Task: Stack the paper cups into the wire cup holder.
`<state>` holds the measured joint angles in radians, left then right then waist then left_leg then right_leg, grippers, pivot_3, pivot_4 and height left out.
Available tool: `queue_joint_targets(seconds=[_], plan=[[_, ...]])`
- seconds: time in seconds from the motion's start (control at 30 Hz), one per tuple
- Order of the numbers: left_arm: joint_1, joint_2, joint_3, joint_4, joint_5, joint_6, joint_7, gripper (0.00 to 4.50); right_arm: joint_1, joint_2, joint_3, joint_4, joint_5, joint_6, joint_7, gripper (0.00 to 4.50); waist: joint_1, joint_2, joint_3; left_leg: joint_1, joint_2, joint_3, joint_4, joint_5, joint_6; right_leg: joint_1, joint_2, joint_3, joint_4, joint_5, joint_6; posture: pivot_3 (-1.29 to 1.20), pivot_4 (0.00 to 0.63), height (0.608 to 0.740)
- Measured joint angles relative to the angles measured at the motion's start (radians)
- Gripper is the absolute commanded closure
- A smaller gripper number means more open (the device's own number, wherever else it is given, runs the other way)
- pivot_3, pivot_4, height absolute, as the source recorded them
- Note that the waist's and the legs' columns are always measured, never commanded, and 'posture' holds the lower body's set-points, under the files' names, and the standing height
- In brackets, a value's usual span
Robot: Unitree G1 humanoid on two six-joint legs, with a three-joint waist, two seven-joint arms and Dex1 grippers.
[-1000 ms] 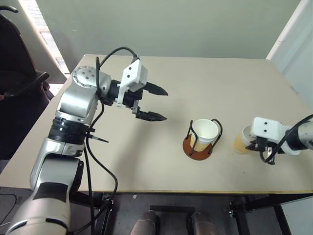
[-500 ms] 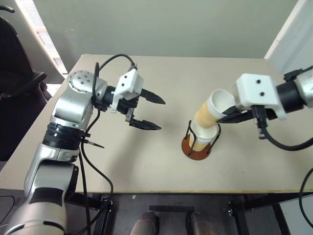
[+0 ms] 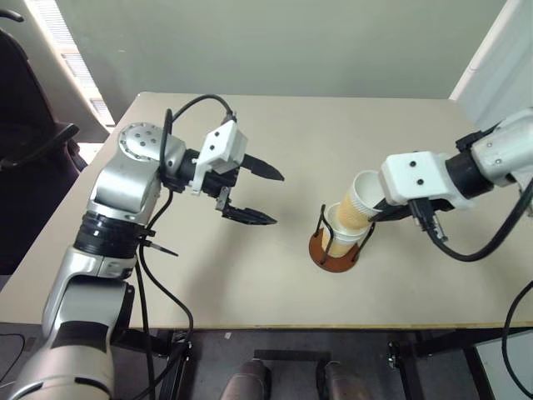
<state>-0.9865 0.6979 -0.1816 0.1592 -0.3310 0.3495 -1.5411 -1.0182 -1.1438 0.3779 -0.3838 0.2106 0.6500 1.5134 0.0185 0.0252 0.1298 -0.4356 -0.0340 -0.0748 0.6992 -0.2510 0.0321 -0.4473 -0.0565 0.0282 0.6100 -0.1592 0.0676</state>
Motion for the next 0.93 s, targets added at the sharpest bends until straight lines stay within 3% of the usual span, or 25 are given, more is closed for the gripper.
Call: queue_joint_targets(seconds=[0.37, 0.57, 0.8, 0.93], plan=[[0.005, 0.000, 0.000, -0.002, -0.002, 0.001, 0.004, 0.00, -0.072, 0.120, -0.018, 0.040, 0.012, 0.107, -0.030, 0.18, -0.002, 0.000, 0.000, 0.000, 0.000, 0.000, 0.000, 0.000, -0.001, 0.000, 0.000, 0.000, 0.000, 0.000, -0.002, 0.00, 0.150, 0.740], [0.025, 0.013, 0.034, 0.016, -0.008, 0.028, 0.073, 0.00, -0.088, 0.157, -0.246, 0.145, 0.098, 0.321, -0.186, 0.18, 0.000, 0.000, 0.000, 0.000, 0.000, -0.001, -0.001, 0.001, -0.001, 0.000, 0.000, -0.001, 0.000, -0.001, -0.004, 0.00, 0.150, 0.740], [0.081, 0.111, 0.158, 0.074, -0.011, 0.101, 0.205, 0.00, 0.257, 0.157, -0.491, 0.158, 0.140, 0.416, -0.379, 0.18, 0.000, 0.000, 0.000, 0.000, 0.000, 0.000, -0.003, 0.001, -0.004, -0.002, 0.000, 0.000, 0.000, -0.001, -0.003, 0.00, 0.150, 0.740], [0.145, 0.111, 0.199, 0.072, -0.010, 0.125, 0.299, 0.00, 0.309, 0.192, -0.585, 0.182, 0.137, 0.388, -0.500, 0.18, 0.000, 0.000, 0.000, 0.001, 0.000, -0.001, -0.003, 0.002, -0.006, -0.001, 0.001, 0.000, 0.001, 0.000, -0.003, 0.00, 0.150, 0.740]])
